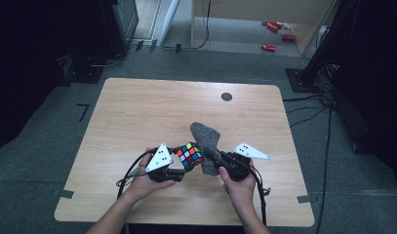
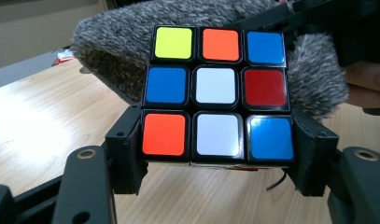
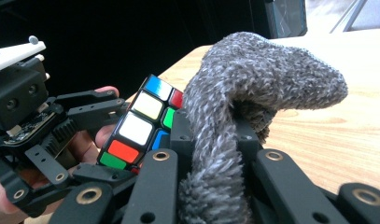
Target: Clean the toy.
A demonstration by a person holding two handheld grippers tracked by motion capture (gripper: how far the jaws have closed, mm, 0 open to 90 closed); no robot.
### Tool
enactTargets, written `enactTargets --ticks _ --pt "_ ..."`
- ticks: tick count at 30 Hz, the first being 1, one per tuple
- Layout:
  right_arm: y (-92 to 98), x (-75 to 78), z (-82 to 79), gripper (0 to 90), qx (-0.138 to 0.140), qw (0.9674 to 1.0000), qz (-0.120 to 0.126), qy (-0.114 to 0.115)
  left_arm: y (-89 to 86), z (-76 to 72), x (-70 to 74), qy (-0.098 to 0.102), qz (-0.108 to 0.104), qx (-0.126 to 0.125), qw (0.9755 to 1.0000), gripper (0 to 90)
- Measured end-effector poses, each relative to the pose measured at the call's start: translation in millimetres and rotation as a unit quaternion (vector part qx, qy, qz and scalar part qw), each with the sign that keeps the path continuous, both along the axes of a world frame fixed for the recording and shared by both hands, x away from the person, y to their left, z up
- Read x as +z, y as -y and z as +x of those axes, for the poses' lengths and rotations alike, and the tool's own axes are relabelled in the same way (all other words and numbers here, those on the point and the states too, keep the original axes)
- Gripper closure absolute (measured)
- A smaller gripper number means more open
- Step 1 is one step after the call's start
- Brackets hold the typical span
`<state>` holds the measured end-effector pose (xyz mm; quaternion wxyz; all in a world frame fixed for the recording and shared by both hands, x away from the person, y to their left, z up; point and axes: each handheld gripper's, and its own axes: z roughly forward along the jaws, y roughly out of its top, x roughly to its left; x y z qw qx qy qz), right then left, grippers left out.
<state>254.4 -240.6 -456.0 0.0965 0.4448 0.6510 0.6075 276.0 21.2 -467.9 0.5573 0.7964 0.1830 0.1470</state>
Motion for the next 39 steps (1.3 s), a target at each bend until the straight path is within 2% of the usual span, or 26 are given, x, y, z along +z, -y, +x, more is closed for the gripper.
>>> enactTargets --ticks 2,5,8,10,14,18,21,23,26,29,31,32,34,36,39 --pt "-2.3 2.4 -2.0 77.1 0.001 1.0 -0.004 0.004 1.5 0.2 -1.3 -0.001 0.004 0.001 1.0 34.8" --pt "-7.4 9.9 -7.1 77.0 0.015 0.9996 -0.003 0.024 6.0 -1.5 -4.3 0.002 0.021 0.0 0.9998 34.9" --pt "-11.0 15.5 -9.8 76.7 0.014 0.9992 -0.012 0.037 7.1 -4.6 -3.2 0.008 0.018 -0.01 0.9998 34.9" --pt "-6.4 12.2 -6.0 76.6 0.011 0.9996 0.001 0.027 5.5 -5.1 -1.0 0.008 0.009 -0.013 0.9998 34.9" --pt "-0.3 1.0 -0.7 76.7 0.0 1.0 0.002 0.002 1.9 -1.2 1.6 0.0 0.001 0.003 1.0 34.8" --pt "-5.5 6.0 -5.2 76.7 0.009 0.9998 -0.006 0.015 3.4 1.2 -1.8 -0.011 0.014 0.006 0.9998 34.9" --pt "-10.1 14.1 -9.1 76.6 0.019 0.9992 -0.005 0.035 6.1 -2.9 -2.1 -0.002 0.014 -0.007 0.9999 34.9" --pt "-8.2 13.7 -7.8 76.5 0.018 0.9993 0.001 0.034 5.9 -3.2 -0.2 0.001 0.012 -0.005 0.9999 34.9" --pt "-3.1 5.1 -2.4 76.5 0.008 0.9999 0.009 0.009 4.7 -2.2 0.7 -0.001 0.013 0.002 0.9999 34.8" --pt "-3.7 2.6 -3.3 76.4 0.005 1.0 0.001 0.006 6.0 0.2 -0.4 -0.005 0.027 0.027 0.9993 34.9" --pt "-8.2 8.7 -8.0 76.2 0.007 0.9994 -0.011 0.032 7.6 2.4 -0.6 -0.012 0.04 0.042 0.9983 34.9" --pt "-10.5 11.2 -9.7 75.9 0.007 0.9989 -0.019 0.043 8.7 3.6 -1.4 -0.019 0.051 0.043 0.9976 34.9" --pt "-17.1 16.3 -14.9 75.8 0.011 0.9967 -0.041 0.07 12.1 2.6 -3.5 -0.02 0.071 0.046 0.9962 34.9" --pt "-25.7 17.5 -17.4 75.6 0.022 0.9929 -0.071 0.093 18.0 0.6 -4.8 -0.019 0.097 0.047 0.994 35.0" --pt "-38.8 12.5 -20.0 75.5 0.036 0.9886 -0.113 0.093 26.2 -3.4 -3.6 -0.006 0.14 0.057 0.9886 34.9"
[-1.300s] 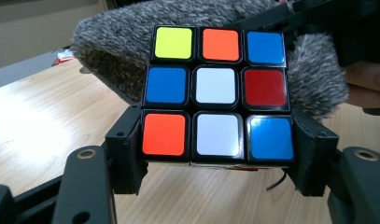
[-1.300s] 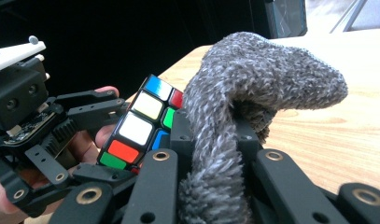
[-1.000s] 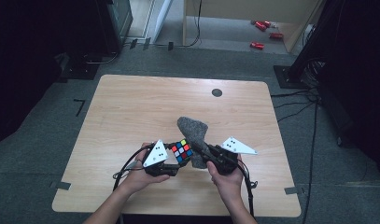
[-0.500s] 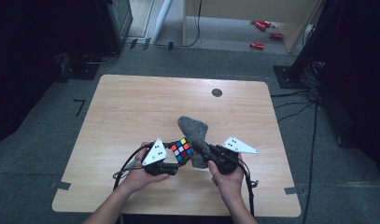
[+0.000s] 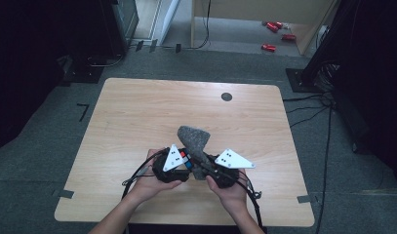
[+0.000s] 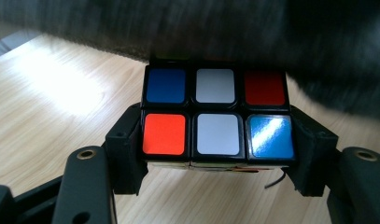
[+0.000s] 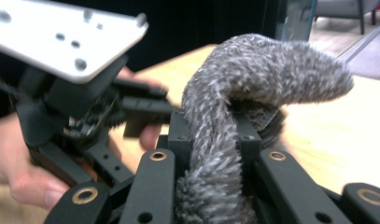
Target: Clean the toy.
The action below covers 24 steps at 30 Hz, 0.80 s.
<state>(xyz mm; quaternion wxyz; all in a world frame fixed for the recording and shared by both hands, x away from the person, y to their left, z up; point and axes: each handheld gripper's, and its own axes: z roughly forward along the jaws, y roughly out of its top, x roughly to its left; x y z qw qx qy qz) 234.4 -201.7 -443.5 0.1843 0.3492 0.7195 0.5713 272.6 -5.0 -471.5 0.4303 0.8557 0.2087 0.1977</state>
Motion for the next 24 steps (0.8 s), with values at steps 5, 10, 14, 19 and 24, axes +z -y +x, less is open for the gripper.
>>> enactTargets --ticks 5,10,14,19,24 --pt "-16.4 -9.6 -0.6 75.4 0.04 0.9984 -0.03 -0.027 6.6 -2.5 0.5 0.009 0.037 0.01 0.9992 34.9" --pt "-4.7 -6.8 6.1 75.5 0.02 0.9991 -0.004 -0.038 2.7 -2.4 2.7 0.008 0.015 0.006 0.9998 35.0" --pt "9.4 -3.7 9.1 75.5 -0.017 0.9991 0.015 -0.036 1.8 -2.2 3.1 0.006 0.006 0.001 1.0 35.0" --pt "-8.9 -7.9 2.0 75.3 0.026 0.999 -0.01 -0.035 4.8 -2.3 0.7 0.008 0.013 0.0 0.9999 35.0" --pt "-4.0 -5.1 4.3 75.1 0.016 0.9994 0.0 -0.032 -0.1 -1.3 2.9 0.006 -0.007 -0.003 1.0 35.1"
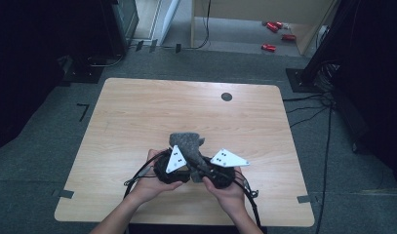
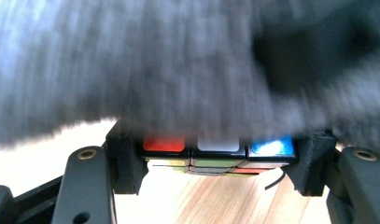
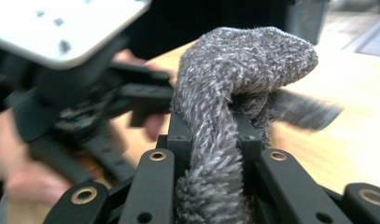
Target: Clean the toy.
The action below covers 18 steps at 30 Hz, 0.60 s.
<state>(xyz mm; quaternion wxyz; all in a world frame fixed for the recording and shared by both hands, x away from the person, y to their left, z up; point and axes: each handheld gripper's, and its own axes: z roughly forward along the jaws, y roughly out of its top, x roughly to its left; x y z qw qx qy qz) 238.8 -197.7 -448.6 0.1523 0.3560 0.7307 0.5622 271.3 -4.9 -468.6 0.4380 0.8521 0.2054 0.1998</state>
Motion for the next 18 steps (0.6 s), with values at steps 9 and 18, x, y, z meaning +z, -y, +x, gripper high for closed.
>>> enactTargets --ticks 9,18 --pt "8.7 1.6 0.9 73.3 -0.019 0.9997 0.01 0.008 -0.4 1.1 -1.6 0.001 -0.011 0.003 0.9999 35.0" --pt "29.7 6.1 8.5 74.7 -0.071 0.9974 0.008 0.011 -13.2 5.6 4.6 -0.007 -0.078 0.002 0.9969 35.1"
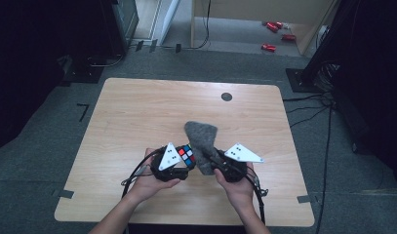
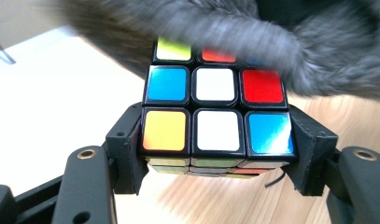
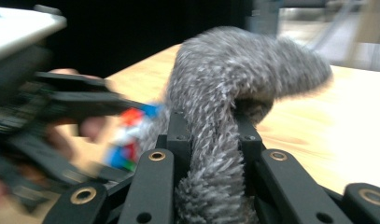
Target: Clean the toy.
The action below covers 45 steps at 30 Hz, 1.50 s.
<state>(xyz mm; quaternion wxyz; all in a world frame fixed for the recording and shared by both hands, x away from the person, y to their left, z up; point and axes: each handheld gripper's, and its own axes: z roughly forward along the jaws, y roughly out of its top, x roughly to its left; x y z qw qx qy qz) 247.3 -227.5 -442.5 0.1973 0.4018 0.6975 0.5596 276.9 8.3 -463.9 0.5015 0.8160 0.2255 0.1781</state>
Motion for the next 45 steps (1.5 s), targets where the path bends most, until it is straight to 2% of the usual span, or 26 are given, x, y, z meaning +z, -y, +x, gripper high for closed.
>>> enactTargets --ticks 1,3,5,8,9,10,13,14,16,17,19,21,23,25,27,29,32,33,34,36,37,38,39,42,44,45 --pt "5.3 -1.0 1.0 74.7 -0.013 0.9999 0.003 -0.003 -2.1 0.6 1.3 0.001 -0.013 -0.002 0.9999 35.0" --pt "7.5 -4.7 2.6 74.7 -0.006 0.9998 0.012 -0.011 -7.9 0.6 5.1 0.006 -0.054 -0.017 0.9984 35.0" --pt "5.9 -10.3 3.6 75.0 0.002 0.9996 0.025 -0.014 -10.4 0.4 6.4 0.016 -0.057 -0.019 0.9981 34.8" --pt "9.1 -14.8 7.8 74.9 0.014 0.9981 0.049 -0.034 -17.6 2.1 6.0 0.009 -0.099 -0.023 0.9947 34.8" --pt "11.3 -15.1 8.6 74.9 0.016 0.9975 0.058 -0.038 -18.7 2.8 6.1 0.007 -0.105 -0.026 0.9941 34.8" --pt "13.2 -14.6 9.1 74.9 0.021 0.9966 0.068 -0.041 -19.1 3.5 6.0 0.007 -0.105 -0.031 0.9939 34.9" --pt "16.5 -6.7 7.0 74.8 0.045 0.9925 0.108 -0.035 -13.8 0.1 1.6 0.024 -0.072 -0.046 0.9961 34.9" --pt "13.9 -3.3 5.1 74.9 0.057 0.9914 0.113 -0.031 -12.3 -0.6 0.6 0.025 -0.068 -0.048 0.9962 34.9" --pt "10.6 -0.2 2.3 75.1 0.051 0.9928 0.106 -0.022 -11.4 -1.7 -0.1 0.03 -0.068 -0.049 0.996 34.9" --pt "11.0 -0.3 2.7 75.2 0.052 0.9923 0.11 -0.024 -12.2 -2.1 0.8 0.033 -0.073 -0.051 0.9954 34.9" --pt "14.7 -3.9 6.0 75.3 0.05 0.9911 0.117 -0.039 -15.1 -3.0 4.2 0.032 -0.095 -0.062 0.9931 34.9" --pt "17.9 -10.5 9.8 75.2 0.042 0.99 0.122 -0.058 -17.0 -2.9 6.4 0.031 -0.105 -0.065 0.9919 34.8" --pt "19.3 -14.2 12.1 75.2 0.041 0.9886 0.126 -0.072 -17.0 -2.0 5.1 0.028 -0.104 -0.065 0.9921 34.8" --pt "18.1 -11.7 10.5 75.2 0.04 0.9896 0.123 -0.064 -14.8 -1.9 2.5 0.025 -0.095 -0.066 0.993 34.9" --pt "15.8 -5.8 7.2 75.1 0.049 0.989 0.13 -0.051 -11.5 -2.9 0.0 0.027 -0.079 -0.064 0.9944 34.9" --pt "13.0 -0.9 4.0 75.2 0.051 0.9902 0.124 -0.04 -11.5 -3.7 0.5 0.029 -0.082 -0.064 0.9942 34.9" --pt "14.2 -3.8 6.6 75.4 0.048 0.9908 0.117 -0.047 -17.9 -1.8 5.2 0.031 -0.104 -0.055 0.9925 34.9" --pt "15.3 -8.4 9.0 75.5 0.032 0.9935 0.095 -0.054 -21.1 0.1 7.3 0.031 -0.115 -0.044 0.9919 34.9" --pt "16.5 -13.3 10.7 75.5 0.022 0.9942 0.085 -0.062 -24.9 2.5 9.5 0.029 -0.124 -0.028 0.9914 34.9" --pt "18.5 -22.9 13.6 75.5 0.026 0.9922 0.096 -0.076 -34.1 8.1 13.0 0.014 -0.157 0.0 0.9875 34.9" --pt "16.7 -25.7 14.0 75.3 0.028 0.9931 0.086 -0.076 -38.3 10.4 14.0 0.004 -0.176 0.006 0.9844 35.0" --pt "13.3 -27.4 13.8 75.1 0.035 0.9942 0.075 -0.069 -40.9 12.1 14.7 -0.005 -0.192 0.008 0.9814 35.0" --pt "8.8 -28.6 13.0 74.6 0.045 0.995 0.067 -0.058 -42.0 13.3 15.0 -0.013 -0.2 0.007 0.9797 35.0" --pt "-6.3 -30.4 8.1 72.9 0.078 0.9958 0.047 -0.011 -39.7 13.5 14.5 -0.028 -0.208 0.007 0.9778 34.9" --pt "-17.7 -32.0 3.4 72.4 0.099 0.9946 0.031 0.014 -37.6 14.6 13.7 -0.047 -0.212 0.017 0.9759 35.0" --pt "-24.1 -33.5 0.9 72.4 0.105 0.994 0.015 0.026 -37.3 14.9 13.4 -0.051 -0.212 0.019 0.9758 35.0"
